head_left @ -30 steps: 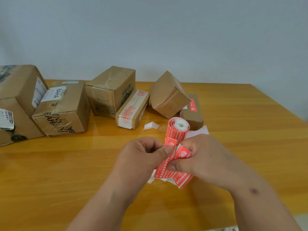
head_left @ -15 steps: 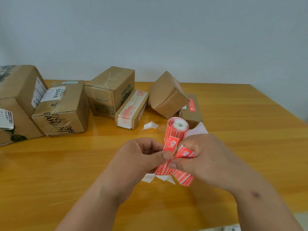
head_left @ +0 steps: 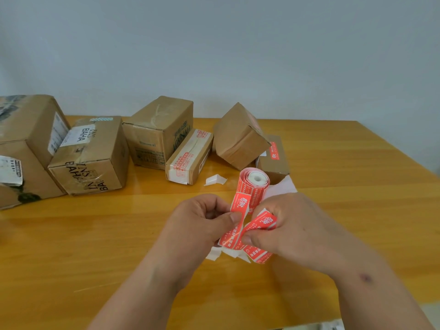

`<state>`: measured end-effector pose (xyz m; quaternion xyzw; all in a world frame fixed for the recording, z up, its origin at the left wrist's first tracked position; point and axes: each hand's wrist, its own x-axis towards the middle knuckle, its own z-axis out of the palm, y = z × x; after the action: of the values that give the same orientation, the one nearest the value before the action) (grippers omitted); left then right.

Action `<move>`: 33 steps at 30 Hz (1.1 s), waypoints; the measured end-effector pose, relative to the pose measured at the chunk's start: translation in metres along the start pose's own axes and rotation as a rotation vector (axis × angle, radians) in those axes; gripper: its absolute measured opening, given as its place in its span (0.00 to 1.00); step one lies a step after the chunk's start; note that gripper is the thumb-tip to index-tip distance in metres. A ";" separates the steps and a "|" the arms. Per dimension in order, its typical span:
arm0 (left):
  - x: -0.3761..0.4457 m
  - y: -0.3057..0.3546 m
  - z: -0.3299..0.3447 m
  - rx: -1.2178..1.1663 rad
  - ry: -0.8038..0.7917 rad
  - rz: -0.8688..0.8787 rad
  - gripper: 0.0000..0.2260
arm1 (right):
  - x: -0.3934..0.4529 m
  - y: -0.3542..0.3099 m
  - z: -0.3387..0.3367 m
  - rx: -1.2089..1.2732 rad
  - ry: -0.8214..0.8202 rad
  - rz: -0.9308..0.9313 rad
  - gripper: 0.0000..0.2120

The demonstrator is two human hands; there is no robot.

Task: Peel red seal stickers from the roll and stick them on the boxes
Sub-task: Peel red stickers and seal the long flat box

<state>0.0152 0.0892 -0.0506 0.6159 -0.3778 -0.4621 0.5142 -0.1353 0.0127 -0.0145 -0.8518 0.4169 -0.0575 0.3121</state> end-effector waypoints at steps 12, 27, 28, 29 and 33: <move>-0.003 0.004 0.007 0.146 0.044 0.162 0.04 | 0.005 -0.005 -0.006 0.130 -0.080 0.011 0.11; 0.000 -0.001 0.007 0.115 0.073 0.118 0.03 | 0.002 -0.005 0.000 -0.241 0.059 -0.047 0.13; 0.001 -0.002 0.007 0.108 0.078 0.117 0.03 | 0.002 -0.006 0.000 -0.280 0.077 -0.061 0.14; 0.001 -0.003 0.008 0.102 0.081 0.114 0.03 | 0.002 -0.006 0.001 -0.304 0.093 -0.072 0.14; 0.002 -0.006 0.009 0.062 0.099 0.088 0.03 | 0.002 -0.006 0.003 -0.342 0.120 -0.109 0.14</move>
<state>0.0073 0.0854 -0.0569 0.6362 -0.3929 -0.3962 0.5328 -0.1292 0.0156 -0.0132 -0.9089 0.3914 -0.0533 0.1340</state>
